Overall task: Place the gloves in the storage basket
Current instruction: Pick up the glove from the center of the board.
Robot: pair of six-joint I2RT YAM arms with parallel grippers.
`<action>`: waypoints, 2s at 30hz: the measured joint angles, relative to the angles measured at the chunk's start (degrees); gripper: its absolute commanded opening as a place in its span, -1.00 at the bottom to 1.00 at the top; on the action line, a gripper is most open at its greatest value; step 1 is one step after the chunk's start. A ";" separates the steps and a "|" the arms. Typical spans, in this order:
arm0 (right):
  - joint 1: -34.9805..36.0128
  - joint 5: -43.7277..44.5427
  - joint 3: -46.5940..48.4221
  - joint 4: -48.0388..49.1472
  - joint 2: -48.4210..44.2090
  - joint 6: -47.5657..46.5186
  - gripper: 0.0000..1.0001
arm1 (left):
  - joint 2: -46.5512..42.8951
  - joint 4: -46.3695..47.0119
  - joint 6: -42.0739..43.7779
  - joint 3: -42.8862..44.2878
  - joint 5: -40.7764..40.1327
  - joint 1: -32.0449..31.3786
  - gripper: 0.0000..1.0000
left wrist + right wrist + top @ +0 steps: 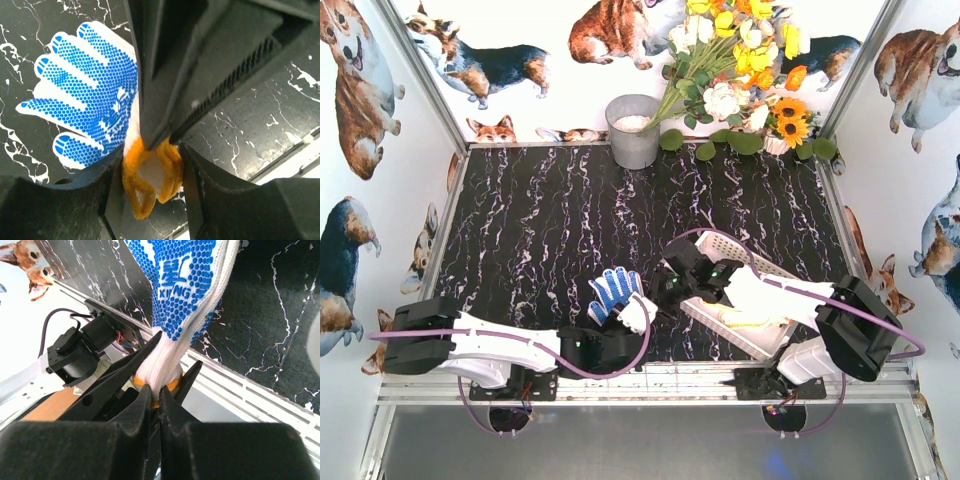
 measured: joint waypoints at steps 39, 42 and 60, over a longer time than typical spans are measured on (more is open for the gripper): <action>10.40 26.16 -0.13 -8.22 -12.02 7.15 0.01 | -4.26 1.01 -16.61 -1.73 -0.92 -2.40 -1.00; 11.78 29.14 -0.09 -9.99 -11.72 7.52 0.03 | -3.80 0.70 -17.70 -1.11 -1.31 -2.36 -1.00; 14.71 33.68 0.22 -6.08 -5.07 8.41 0.06 | -2.91 1.11 -18.01 -0.74 -1.38 -2.03 -1.00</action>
